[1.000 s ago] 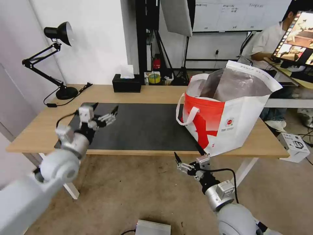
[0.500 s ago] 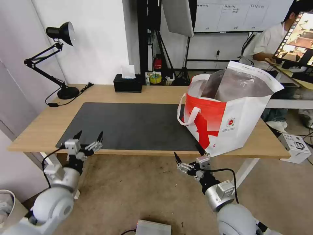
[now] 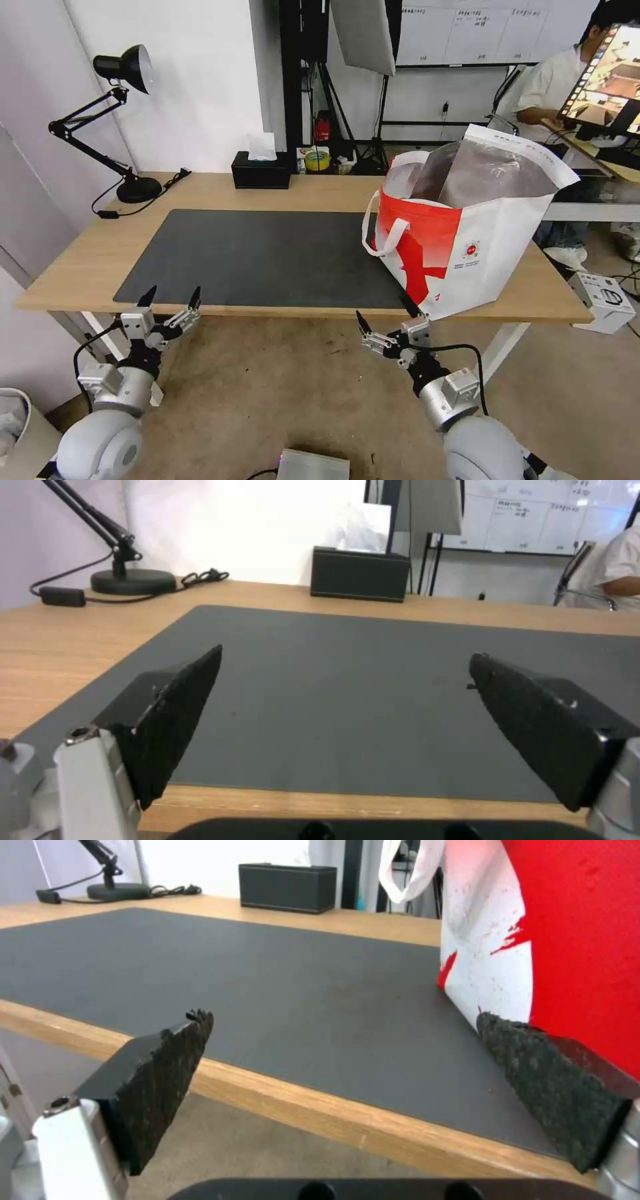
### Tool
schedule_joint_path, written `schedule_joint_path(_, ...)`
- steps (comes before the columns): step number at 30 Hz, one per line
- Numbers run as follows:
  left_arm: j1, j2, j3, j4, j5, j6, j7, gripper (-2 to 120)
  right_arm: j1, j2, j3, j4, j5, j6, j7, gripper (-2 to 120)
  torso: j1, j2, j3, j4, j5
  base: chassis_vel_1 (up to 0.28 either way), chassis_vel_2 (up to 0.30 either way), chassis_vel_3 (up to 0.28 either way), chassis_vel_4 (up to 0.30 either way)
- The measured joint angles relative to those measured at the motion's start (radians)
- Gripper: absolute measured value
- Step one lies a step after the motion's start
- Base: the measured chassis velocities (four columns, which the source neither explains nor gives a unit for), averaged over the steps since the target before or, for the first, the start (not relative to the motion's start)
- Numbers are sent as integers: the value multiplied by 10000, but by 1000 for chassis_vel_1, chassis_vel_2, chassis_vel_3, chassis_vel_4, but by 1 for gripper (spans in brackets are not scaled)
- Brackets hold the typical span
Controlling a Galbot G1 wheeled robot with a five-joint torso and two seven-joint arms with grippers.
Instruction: Pick up the trash from the table and place it into the takeout bag.
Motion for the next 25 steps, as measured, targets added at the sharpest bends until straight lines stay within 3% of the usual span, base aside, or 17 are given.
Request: schedule_joint_path(25,-66,23,35,-6,-43,9,0,100,0,0,0,0,0,0,0,100,0,0,0,0,0,0,0,0,0)
